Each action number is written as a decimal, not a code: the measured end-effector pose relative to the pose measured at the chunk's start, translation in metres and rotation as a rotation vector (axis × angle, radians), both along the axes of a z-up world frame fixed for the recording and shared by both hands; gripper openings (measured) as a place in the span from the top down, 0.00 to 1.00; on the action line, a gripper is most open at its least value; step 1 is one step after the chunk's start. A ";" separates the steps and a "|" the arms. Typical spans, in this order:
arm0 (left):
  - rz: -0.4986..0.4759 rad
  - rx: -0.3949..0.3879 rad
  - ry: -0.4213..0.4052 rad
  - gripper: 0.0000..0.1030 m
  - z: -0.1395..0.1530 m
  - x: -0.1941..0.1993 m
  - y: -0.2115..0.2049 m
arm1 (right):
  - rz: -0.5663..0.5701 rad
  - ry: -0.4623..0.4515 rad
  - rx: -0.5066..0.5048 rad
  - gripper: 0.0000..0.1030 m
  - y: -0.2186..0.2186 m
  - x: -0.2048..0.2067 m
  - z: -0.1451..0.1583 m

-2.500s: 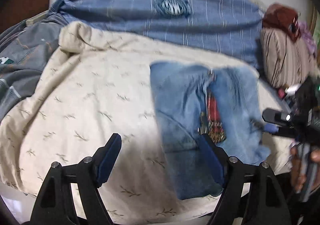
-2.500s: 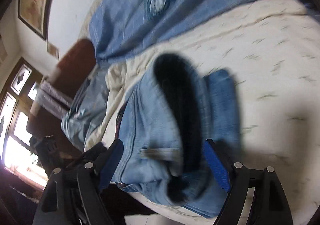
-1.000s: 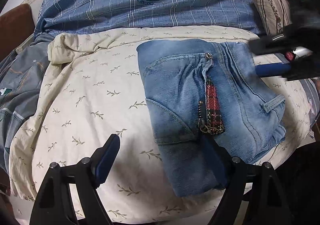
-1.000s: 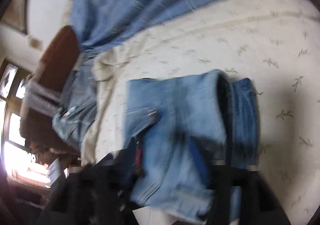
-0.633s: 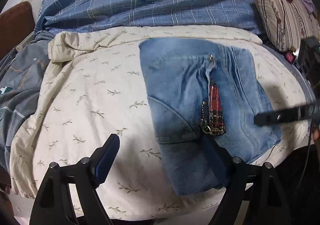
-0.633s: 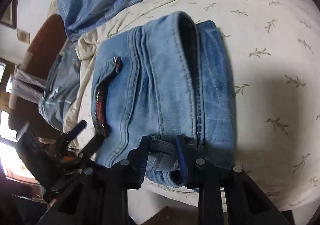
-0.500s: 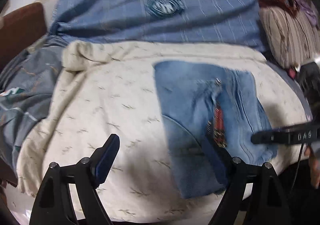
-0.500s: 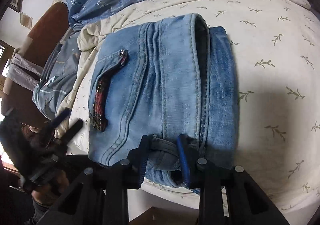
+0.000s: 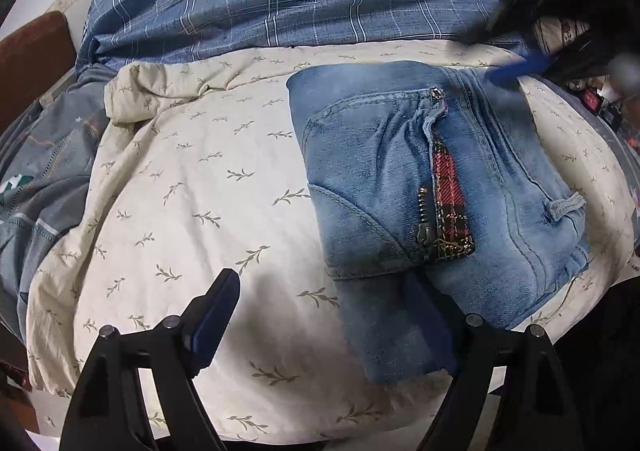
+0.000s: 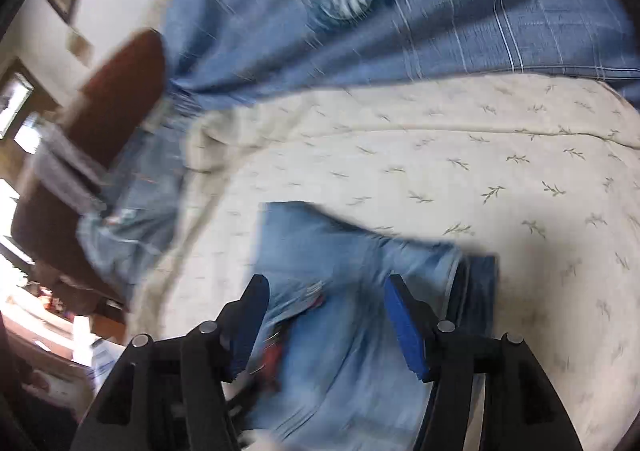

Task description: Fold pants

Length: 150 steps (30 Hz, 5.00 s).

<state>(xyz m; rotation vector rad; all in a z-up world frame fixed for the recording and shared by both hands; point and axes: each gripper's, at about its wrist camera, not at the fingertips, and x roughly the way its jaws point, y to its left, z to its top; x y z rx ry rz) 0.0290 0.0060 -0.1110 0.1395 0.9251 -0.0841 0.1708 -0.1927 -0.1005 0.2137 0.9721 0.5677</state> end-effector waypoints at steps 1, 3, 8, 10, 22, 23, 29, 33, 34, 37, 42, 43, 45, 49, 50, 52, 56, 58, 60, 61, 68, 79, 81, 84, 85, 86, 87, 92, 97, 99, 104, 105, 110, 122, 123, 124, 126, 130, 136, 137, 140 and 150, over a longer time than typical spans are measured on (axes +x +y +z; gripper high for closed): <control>0.001 -0.005 -0.001 0.17 -0.001 0.000 -0.001 | -0.016 0.069 -0.026 0.38 0.003 0.016 -0.021; 0.001 -0.009 -0.008 0.17 0.000 -0.001 -0.003 | -0.038 0.150 -0.015 0.38 -0.001 0.035 -0.057; 0.025 -0.133 -0.018 0.18 0.007 -0.004 0.012 | -0.022 0.073 0.025 0.38 -0.018 -0.002 -0.025; 0.064 -0.198 -0.046 0.18 0.015 -0.007 0.026 | -0.023 0.038 0.040 0.35 -0.035 -0.022 -0.019; -0.020 -0.118 -0.051 0.18 0.023 0.011 -0.029 | -0.154 0.144 0.165 0.27 -0.092 -0.023 -0.071; -0.030 -0.090 -0.030 0.18 0.017 0.014 -0.036 | -0.153 0.133 0.158 0.27 -0.091 -0.021 -0.070; -0.015 -0.056 0.026 0.16 0.000 0.019 -0.039 | -0.136 0.120 0.141 0.29 -0.072 -0.007 -0.072; -0.023 -0.033 0.024 0.16 0.002 0.018 -0.040 | -0.127 0.057 -0.026 0.73 -0.056 -0.017 -0.051; -0.023 -0.033 0.026 0.16 0.001 0.019 -0.040 | -0.133 0.039 -0.037 0.76 -0.053 -0.018 -0.046; -0.030 -0.026 0.022 0.16 0.001 0.019 -0.040 | -0.143 -0.040 -0.136 0.76 -0.043 -0.032 -0.034; -0.030 -0.025 0.023 0.16 0.001 0.021 -0.040 | -0.189 0.035 -0.121 0.43 -0.051 -0.022 -0.056; -0.032 -0.026 0.024 0.16 0.001 0.021 -0.039 | -0.185 0.038 -0.101 0.29 -0.054 -0.024 -0.053; -0.031 -0.031 0.026 0.16 0.001 0.021 -0.039 | -0.168 0.021 -0.065 0.27 -0.061 -0.035 -0.041; -0.031 -0.034 0.023 0.16 0.001 0.020 -0.039 | -0.153 0.054 0.031 0.25 -0.078 -0.059 -0.037; -0.028 -0.037 0.025 0.16 0.000 0.020 -0.038 | -0.140 0.094 0.063 0.25 -0.083 -0.064 -0.044; -0.029 -0.031 0.023 0.16 0.000 0.020 -0.039 | -0.129 0.148 0.074 0.25 -0.086 -0.071 -0.058; -0.029 -0.025 0.021 0.16 0.000 0.020 -0.040 | -0.065 0.151 0.039 0.46 -0.065 -0.084 -0.071; -0.027 -0.021 0.019 0.16 0.000 0.020 -0.039 | -0.051 0.082 -0.073 0.69 -0.048 -0.092 -0.054; -0.029 -0.018 0.017 0.16 0.000 0.020 -0.039 | -0.045 0.011 -0.167 0.72 -0.035 -0.101 -0.041; -0.030 -0.022 0.018 0.16 0.000 0.020 -0.039 | -0.049 -0.019 -0.213 0.73 -0.029 -0.107 -0.036; -0.039 -0.009 0.017 0.15 -0.001 0.019 -0.041 | -0.084 0.013 -0.236 0.63 -0.037 -0.102 -0.060; -0.034 -0.026 0.016 0.15 -0.002 0.019 -0.039 | -0.016 -0.069 0.054 0.39 -0.029 -0.067 0.011; -0.034 -0.030 0.016 0.15 -0.002 0.019 -0.039 | 0.009 -0.041 0.103 0.39 -0.022 -0.041 0.004; -0.034 -0.039 0.018 0.15 -0.002 0.019 -0.039 | -0.042 0.121 0.030 0.44 -0.028 0.000 -0.048; -0.032 -0.039 0.020 0.15 -0.003 0.019 -0.039 | -0.053 0.180 0.059 0.47 -0.036 0.011 -0.066; -0.030 -0.039 0.016 0.15 -0.003 0.019 -0.038 | -0.067 0.175 0.123 0.48 -0.046 0.011 -0.066; -0.032 -0.040 0.016 0.15 -0.003 0.019 -0.038 | -0.081 0.185 0.148 0.48 -0.050 0.008 -0.061; -0.032 -0.041 0.017 0.15 -0.003 0.019 -0.037 | -0.045 0.070 0.092 0.44 -0.048 -0.034 -0.027; -0.026 -0.039 0.017 0.15 -0.003 0.020 -0.038 | 0.000 0.095 0.029 0.39 -0.052 -0.078 -0.045; -0.023 -0.041 0.025 0.15 -0.004 0.020 -0.038 | 0.015 0.147 -0.094 0.36 -0.045 -0.080 -0.083; -0.020 -0.047 0.033 0.15 0.000 0.022 -0.036 | -0.037 0.038 -0.093 0.36 -0.048 -0.093 -0.058; -0.021 -0.042 0.030 0.15 0.000 0.021 -0.037 | -0.028 0.007 -0.087 0.36 -0.049 -0.099 -0.051; -0.016 -0.047 0.038 0.15 -0.003 0.021 -0.039 | 0.000 0.050 -0.191 0.31 -0.039 -0.094 -0.083; -0.015 -0.099 0.014 0.15 0.019 0.012 -0.025 | 0.004 -0.005 -0.173 0.21 -0.032 -0.098 -0.083; -0.016 -0.108 0.010 0.15 0.022 0.011 -0.023 | 0.004 -0.007 -0.168 0.20 -0.034 -0.099 -0.084; -0.016 -0.117 0.007 0.15 0.024 0.010 -0.021 | 0.004 -0.007 -0.163 0.19 -0.038 -0.102 -0.084; -0.002 -0.137 -0.009 0.15 0.028 0.007 -0.015 | 0.008 -0.008 -0.157 0.18 -0.036 -0.102 -0.086; 0.019 -0.264 -0.027 0.15 0.034 0.003 0.007 | 0.018 -0.010 -0.159 0.17 -0.035 -0.100 -0.086; 0.140 -0.395 0.069 0.15 0.004 0.015 0.047 | 0.023 0.012 -0.140 0.17 -0.043 -0.100 -0.075; 0.144 -0.387 0.086 0.15 -0.002 0.015 0.046 | 0.006 0.001 -0.116 0.17 -0.049 -0.100 -0.066; 0.130 -0.344 0.076 0.15 -0.010 0.014 0.039 | -0.043 -0.049 0.040 0.17 -0.071 -0.099 -0.028; 0.065 -0.311 0.044 0.15 0.000 0.013 0.034 | -0.017 0.123 0.184 0.20 -0.028 0.008 -0.034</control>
